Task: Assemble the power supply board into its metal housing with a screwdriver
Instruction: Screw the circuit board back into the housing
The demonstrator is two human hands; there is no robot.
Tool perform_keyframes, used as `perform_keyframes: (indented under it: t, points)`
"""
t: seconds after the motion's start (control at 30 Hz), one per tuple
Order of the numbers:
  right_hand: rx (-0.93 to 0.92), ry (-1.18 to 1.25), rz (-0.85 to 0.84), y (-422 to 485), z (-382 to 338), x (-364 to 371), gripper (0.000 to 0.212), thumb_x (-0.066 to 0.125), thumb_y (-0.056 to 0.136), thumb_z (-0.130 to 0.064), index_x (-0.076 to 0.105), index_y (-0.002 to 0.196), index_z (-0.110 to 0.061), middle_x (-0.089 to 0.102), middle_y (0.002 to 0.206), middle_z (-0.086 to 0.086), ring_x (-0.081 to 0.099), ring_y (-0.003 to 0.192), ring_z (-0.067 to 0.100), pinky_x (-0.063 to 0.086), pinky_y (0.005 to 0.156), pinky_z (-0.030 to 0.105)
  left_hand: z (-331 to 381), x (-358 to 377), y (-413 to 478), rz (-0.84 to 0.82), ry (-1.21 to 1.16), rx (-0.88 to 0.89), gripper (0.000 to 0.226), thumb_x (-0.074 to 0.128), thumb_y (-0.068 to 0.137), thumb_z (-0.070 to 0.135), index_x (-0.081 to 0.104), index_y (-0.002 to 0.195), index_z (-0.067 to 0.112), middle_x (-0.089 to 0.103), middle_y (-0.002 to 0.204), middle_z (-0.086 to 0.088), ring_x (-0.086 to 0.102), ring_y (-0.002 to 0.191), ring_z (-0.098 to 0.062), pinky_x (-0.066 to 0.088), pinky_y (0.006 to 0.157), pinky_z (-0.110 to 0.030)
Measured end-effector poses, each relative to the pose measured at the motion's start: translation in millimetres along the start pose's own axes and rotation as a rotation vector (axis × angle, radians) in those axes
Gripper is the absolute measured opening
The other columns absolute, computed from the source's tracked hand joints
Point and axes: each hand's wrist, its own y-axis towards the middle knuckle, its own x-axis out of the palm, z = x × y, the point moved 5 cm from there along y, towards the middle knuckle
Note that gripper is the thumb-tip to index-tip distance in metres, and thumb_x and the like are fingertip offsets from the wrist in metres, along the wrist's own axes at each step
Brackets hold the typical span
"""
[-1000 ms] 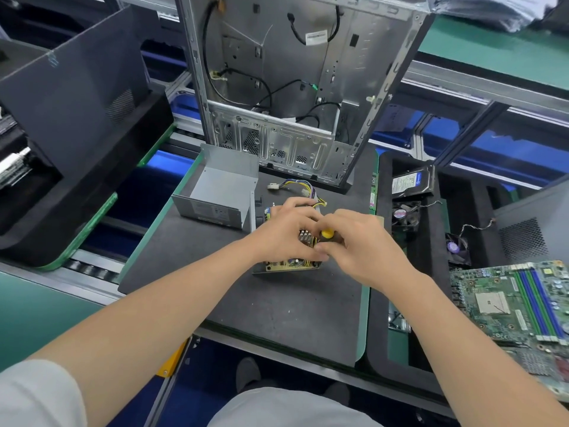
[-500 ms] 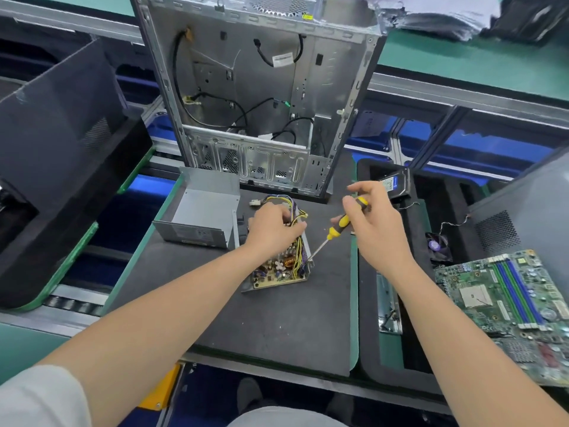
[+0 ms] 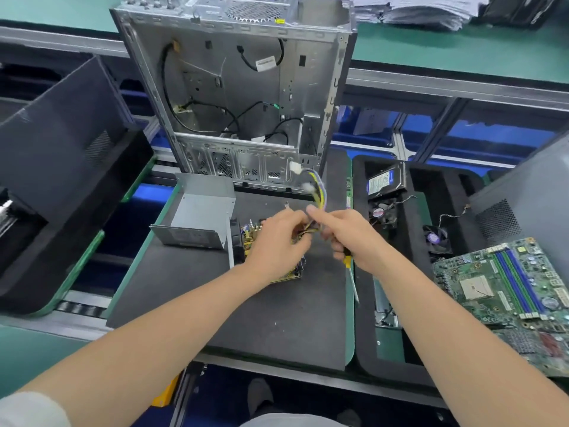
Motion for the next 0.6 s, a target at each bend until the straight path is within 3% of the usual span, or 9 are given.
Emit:
perform_keyframes:
  t: [0.07,0.17,0.3,0.37,0.47,0.53,0.6]
  points:
    - [0.040,0.021,-0.032,-2,6,-1,0.047,0.084,0.080,-0.058,0.064,0.088,-0.016,0.043,0.075,0.007,0.029,0.049,0.014,0.023,0.046,0.025,5,2,-6,-0.027,-0.027,0.031,0.012,0.075,0.087,0.019,0.072,0.099,0.020,0.057,0.078,0.004,0.048,0.075,-0.011,0.037,0.070,-0.025]
    - [0.040,0.120,-0.095,-1,15,-7,0.023,0.078,0.093,-0.028,0.064,0.092,-0.010,0.051,0.071,0.006,0.035,0.046,0.011,0.023,0.042,0.022,13,4,-15,-0.145,-0.037,0.076,0.030,0.078,0.086,0.019,0.076,0.116,0.018,0.061,0.085,0.007,0.054,0.078,-0.006,0.041,0.078,-0.015]
    - [0.042,0.155,-0.122,-2,28,-19,0.027,0.083,0.088,-0.016,0.059,0.077,-0.012,0.055,0.059,0.001,0.045,0.043,0.009,0.025,0.035,0.019,6,-6,-35,-0.132,-0.303,-0.144,0.050,0.057,0.073,-0.003,0.064,0.120,0.014,0.067,0.109,-0.001,0.068,0.100,-0.016,0.053,0.093,-0.034]
    - [0.050,0.170,-0.144,-3,35,-24,0.034,0.086,0.084,-0.013,0.055,0.073,-0.015,0.060,0.063,0.001,0.049,0.046,0.009,0.027,0.034,0.019,-3,-11,-42,-0.096,-0.189,-0.199,0.061,0.058,0.070,-0.003,0.058,0.127,0.016,0.060,0.129,-0.002,0.059,0.123,-0.019,0.044,0.108,-0.047]
    - [0.070,0.145,-0.204,-7,44,-27,0.035,0.088,0.082,-0.014,0.054,0.075,-0.016,0.061,0.062,0.002,0.049,0.045,0.010,0.027,0.035,0.019,-19,-3,-50,-0.286,0.061,-0.262,0.091,0.075,0.077,0.016,0.034,0.156,0.027,0.026,0.167,0.000,0.020,0.156,-0.022,0.018,0.124,-0.056]
    - [0.061,0.153,-0.259,-10,47,-29,0.034,0.088,0.082,-0.013,0.054,0.077,-0.015,0.064,0.065,0.005,0.050,0.046,0.012,0.028,0.034,0.019,-26,5,-53,-0.393,0.122,-0.279,0.104,0.082,0.079,0.029,0.019,0.161,0.033,0.012,0.172,0.005,0.001,0.159,-0.017,0.009,0.126,-0.056]
    - [0.051,0.168,-0.315,-13,48,-27,0.035,0.088,0.081,-0.011,0.054,0.074,-0.015,0.067,0.072,0.008,0.051,0.048,0.014,0.029,0.035,0.019,-29,8,-54,-0.369,0.107,-0.278,0.095,0.086,0.077,0.034,0.028,0.153,0.036,0.018,0.170,0.004,0.003,0.159,-0.016,0.011,0.126,-0.054]
